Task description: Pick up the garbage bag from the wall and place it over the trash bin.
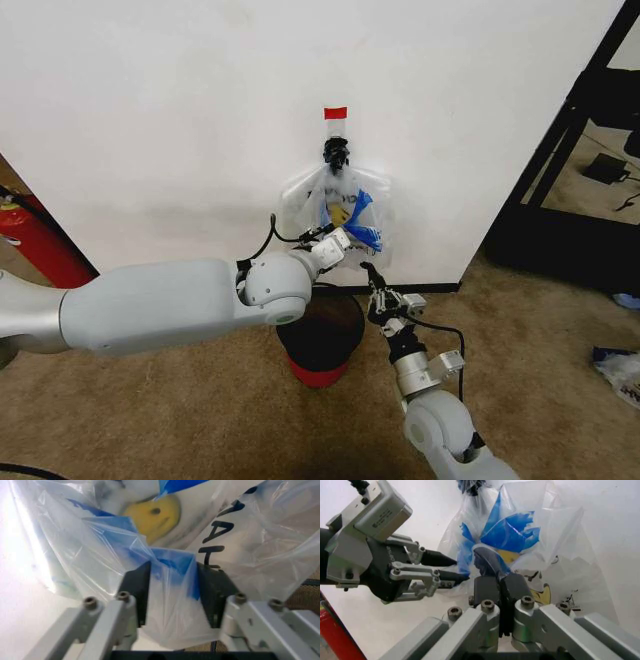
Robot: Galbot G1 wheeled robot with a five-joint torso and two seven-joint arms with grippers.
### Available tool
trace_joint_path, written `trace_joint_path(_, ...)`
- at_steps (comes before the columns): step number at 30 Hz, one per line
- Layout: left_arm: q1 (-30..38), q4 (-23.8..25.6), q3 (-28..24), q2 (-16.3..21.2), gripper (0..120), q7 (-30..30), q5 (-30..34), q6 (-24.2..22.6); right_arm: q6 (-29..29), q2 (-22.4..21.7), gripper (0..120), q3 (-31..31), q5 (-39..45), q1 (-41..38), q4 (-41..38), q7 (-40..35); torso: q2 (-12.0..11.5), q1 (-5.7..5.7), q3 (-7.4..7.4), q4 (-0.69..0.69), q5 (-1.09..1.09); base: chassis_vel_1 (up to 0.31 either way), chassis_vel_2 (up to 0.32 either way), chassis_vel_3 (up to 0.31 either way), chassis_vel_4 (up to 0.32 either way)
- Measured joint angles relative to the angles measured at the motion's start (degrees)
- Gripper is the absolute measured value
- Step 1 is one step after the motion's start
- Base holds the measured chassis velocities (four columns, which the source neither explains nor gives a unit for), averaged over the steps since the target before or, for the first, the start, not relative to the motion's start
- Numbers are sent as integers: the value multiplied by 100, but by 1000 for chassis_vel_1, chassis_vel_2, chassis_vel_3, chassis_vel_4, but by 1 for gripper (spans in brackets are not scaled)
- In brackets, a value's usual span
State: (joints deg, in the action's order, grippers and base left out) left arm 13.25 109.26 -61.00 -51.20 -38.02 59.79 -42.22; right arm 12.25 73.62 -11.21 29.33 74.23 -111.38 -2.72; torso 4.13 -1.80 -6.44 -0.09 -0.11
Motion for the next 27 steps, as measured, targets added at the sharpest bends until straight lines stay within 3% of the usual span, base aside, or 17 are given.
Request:
trace_joint_path(9,-151,16,237,43,1,-100,173,5,-16,2,0,19,12,-14,-7,-32,0,0,0,0,0,0,0,0,0)
trace_joint_path(14,-301,5,498,54,0,-290,502,6,-16,-1,0,5,12,18,-45,-49,0,0,0,0,1,0,0,0,0)
trace_joint_path(18,-733,66,1100,19,0,-587,920,9,-6,-1,0,-38,39,64,-89,-94,0,0,0,-1,0,0,0,0,0)
trace_joint_path(23,-1388,379,1875,92,0,-660,892,512,-1,15,0,-135,169,138,-208,-152,0,1,0,0,-1,0,0,0,0)
trace_joint_path(27,-2139,712,2498,185,0,-541,221,1661,-15,-22,0,-224,256,205,-338,-199,0,1,1,0,0,0,0,0,0)
